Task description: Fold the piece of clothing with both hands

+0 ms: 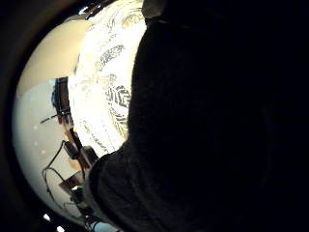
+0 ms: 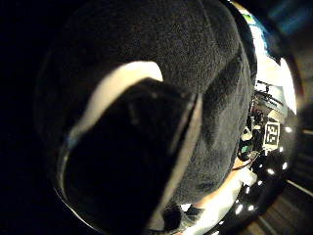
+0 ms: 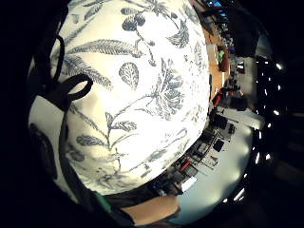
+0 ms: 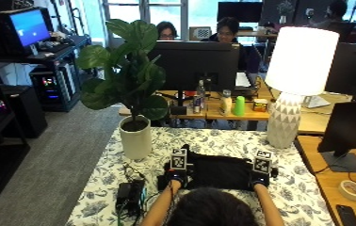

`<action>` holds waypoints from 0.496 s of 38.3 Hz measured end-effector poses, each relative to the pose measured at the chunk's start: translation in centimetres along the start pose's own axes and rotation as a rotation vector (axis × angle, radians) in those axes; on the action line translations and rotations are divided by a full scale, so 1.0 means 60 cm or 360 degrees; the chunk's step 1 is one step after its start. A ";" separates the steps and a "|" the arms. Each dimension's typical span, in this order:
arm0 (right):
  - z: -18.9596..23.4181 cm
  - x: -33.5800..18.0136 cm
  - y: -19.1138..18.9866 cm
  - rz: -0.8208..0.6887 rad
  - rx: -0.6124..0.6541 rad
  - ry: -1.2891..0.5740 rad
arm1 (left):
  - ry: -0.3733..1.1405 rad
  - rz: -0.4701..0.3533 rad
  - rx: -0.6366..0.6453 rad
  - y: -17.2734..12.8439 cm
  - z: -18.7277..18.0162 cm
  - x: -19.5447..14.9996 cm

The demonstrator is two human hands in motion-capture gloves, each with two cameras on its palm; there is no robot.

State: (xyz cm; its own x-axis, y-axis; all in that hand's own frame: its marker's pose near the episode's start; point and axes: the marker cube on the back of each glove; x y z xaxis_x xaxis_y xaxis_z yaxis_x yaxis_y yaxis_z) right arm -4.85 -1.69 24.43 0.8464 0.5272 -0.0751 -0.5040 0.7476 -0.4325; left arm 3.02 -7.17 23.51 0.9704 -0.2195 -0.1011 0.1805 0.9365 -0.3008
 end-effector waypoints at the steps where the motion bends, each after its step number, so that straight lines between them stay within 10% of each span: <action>1: -0.001 -0.001 -0.003 -0.0031 0.0043 -0.0011 | -0.0014 -0.0012 -0.0006 -0.001 -0.004 -0.002; 8: -0.038 0.006 -0.012 -0.0304 0.0025 -0.0328 | -0.0080 -0.0095 -0.0016 0.010 -0.056 -0.026; 14: -0.105 0.001 -0.019 -0.0227 0.0104 -0.0521 | -0.0042 0.0147 0.0034 0.044 -0.135 -0.034; 19: -0.144 -0.068 -0.105 -0.0376 0.0240 -0.0554 | -0.0094 -0.0061 0.0388 0.051 -0.220 -0.061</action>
State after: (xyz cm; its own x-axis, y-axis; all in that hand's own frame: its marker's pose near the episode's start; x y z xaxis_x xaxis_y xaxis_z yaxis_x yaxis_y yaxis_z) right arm -3.63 -12.06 19.68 0.8460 0.4203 0.3282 -0.3453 0.9008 -0.2634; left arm -2.07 -7.14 10.46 0.9685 -0.2465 -0.0362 0.2438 0.9676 -0.0649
